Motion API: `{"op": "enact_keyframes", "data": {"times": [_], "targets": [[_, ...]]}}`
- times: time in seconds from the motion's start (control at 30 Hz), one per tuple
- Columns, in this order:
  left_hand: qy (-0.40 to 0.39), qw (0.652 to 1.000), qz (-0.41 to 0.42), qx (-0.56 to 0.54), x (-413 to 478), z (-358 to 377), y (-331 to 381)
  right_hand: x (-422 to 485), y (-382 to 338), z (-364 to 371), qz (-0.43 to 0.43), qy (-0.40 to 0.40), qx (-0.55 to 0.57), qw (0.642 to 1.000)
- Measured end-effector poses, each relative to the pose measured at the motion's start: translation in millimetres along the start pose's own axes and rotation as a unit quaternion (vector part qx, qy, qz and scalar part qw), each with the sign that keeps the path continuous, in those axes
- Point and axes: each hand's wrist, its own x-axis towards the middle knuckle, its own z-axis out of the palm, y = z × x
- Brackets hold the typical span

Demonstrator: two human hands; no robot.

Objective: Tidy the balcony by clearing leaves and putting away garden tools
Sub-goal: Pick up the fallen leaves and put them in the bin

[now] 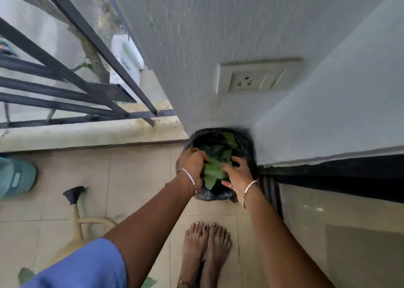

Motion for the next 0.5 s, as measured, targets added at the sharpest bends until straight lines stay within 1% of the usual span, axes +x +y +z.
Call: {"op": "enact_keyframes", "data": {"times": [0.03,0.07,0.13,0.17,0.23,0.27,0.33,0.43,0.5], "targets": [[-0.005,0.999,0.029,0.033,13.4,2.5,-6.8,10.5,3.6,-4.8,0.001,-0.006,-0.037,0.999],[-0.009,0.996,0.048,0.071,23.3,4.1,-11.4,18.9,6.0,-9.7,-0.019,0.011,-0.077,0.997],[-0.019,0.981,0.082,0.176,40.7,4.8,-20.4,32.8,6.2,-21.4,-0.105,0.085,-0.161,0.978],[-0.021,0.966,0.099,0.236,47.9,3.4,-23.8,37.0,3.2,-26.6,-0.153,0.117,-0.204,0.96],[-0.018,0.935,0.138,0.325,55.0,-0.6,-26.0,43.2,-9.1,-33.6,-0.254,0.157,-0.301,0.906],[-0.02,0.927,0.154,0.341,57.4,-3.3,-27.2,47.0,-16.2,-34.8,-0.295,0.152,-0.34,0.88],[-0.018,0.923,0.175,0.343,56.7,-8.4,-27.9,53.1,-30.1,-33.4,-0.326,0.1,-0.385,0.858],[0.022,0.925,0.186,0.331,52.8,-20.6,-33.4,65.4,-41.8,-25.7,-0.307,0.012,-0.469,0.828],[0.045,0.932,0.185,0.309,47.7,-29.1,-37.9,68.3,-49.2,-19.4,-0.292,-0.003,-0.498,0.816]]}}
